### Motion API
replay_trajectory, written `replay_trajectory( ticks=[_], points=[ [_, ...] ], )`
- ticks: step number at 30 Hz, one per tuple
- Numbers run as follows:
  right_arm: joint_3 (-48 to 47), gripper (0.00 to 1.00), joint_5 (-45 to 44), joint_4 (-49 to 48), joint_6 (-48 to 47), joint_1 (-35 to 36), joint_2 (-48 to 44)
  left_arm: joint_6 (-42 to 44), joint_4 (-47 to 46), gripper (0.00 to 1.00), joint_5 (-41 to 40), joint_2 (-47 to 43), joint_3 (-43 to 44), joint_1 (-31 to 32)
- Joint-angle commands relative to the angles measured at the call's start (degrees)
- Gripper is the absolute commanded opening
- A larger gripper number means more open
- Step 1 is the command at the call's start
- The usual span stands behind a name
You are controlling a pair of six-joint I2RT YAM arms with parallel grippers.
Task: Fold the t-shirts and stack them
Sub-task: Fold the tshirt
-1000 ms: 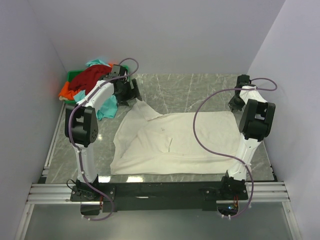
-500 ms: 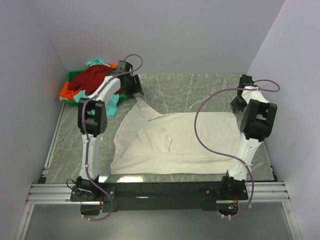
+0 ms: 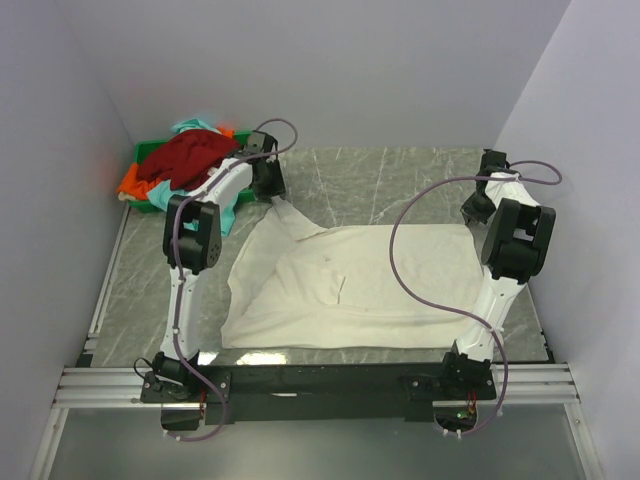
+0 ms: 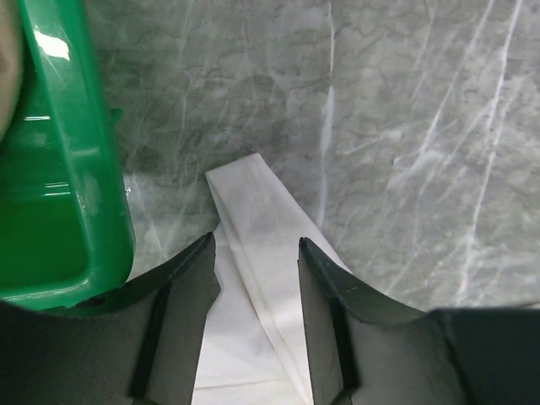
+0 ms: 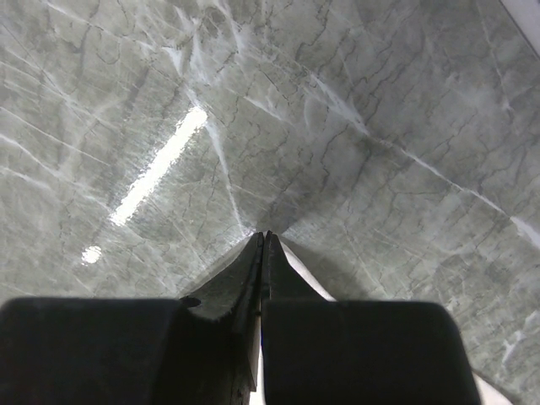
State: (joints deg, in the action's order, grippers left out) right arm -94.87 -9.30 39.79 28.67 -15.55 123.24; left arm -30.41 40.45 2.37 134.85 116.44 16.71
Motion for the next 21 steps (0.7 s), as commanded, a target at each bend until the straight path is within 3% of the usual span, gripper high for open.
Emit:
replay_trajectory(
  ticks=[1,15,21],
  points=[
    [-1.11,0.0,0.07,-0.42,0.43,-0.71,-3.71,0.8,-2.21,0.49,-5.62,0.24,-0.16,0.6],
    [0.21,0.0,0.69,-1.03,0.87,-2.2,-4.32,1.32,-5.99,0.48,-8.0,3.05,1.15,2.1],
    [0.04,0.0,0.07,-0.86,0.6,-2.46,-4.41,1.41,-6.43,0.4,-10.1,2.97,0.72,2.54]
  ],
)
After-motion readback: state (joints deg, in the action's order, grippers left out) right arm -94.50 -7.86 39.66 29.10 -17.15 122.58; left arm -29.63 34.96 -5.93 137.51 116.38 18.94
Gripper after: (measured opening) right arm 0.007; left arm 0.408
